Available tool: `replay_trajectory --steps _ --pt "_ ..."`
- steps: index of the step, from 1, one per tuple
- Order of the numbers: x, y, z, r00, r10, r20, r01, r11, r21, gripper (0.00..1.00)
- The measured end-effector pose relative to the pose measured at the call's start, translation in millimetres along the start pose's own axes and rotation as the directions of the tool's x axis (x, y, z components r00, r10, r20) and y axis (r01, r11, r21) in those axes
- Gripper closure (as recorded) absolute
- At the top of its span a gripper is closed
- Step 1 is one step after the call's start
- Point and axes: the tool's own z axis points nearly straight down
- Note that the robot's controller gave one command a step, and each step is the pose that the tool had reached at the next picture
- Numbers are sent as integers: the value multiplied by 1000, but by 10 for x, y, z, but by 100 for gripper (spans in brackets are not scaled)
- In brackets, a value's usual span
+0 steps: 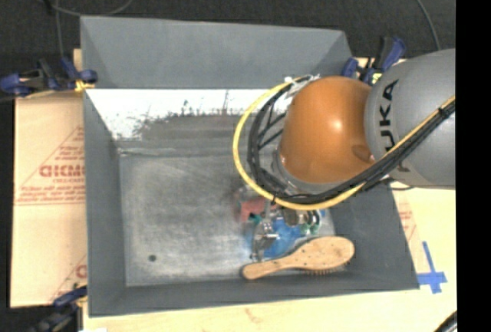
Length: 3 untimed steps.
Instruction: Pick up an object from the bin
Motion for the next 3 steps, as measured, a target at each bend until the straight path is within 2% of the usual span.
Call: replay_trajectory --steps 1,2,3 --pt "-345 -187 271 999 51 -14 -51 999 0 0" --pt "-502 -292 614 954 300 -2 -300 954 0 0" --pt "-570 -738 1053 968 251 10 -251 968 -1 100"
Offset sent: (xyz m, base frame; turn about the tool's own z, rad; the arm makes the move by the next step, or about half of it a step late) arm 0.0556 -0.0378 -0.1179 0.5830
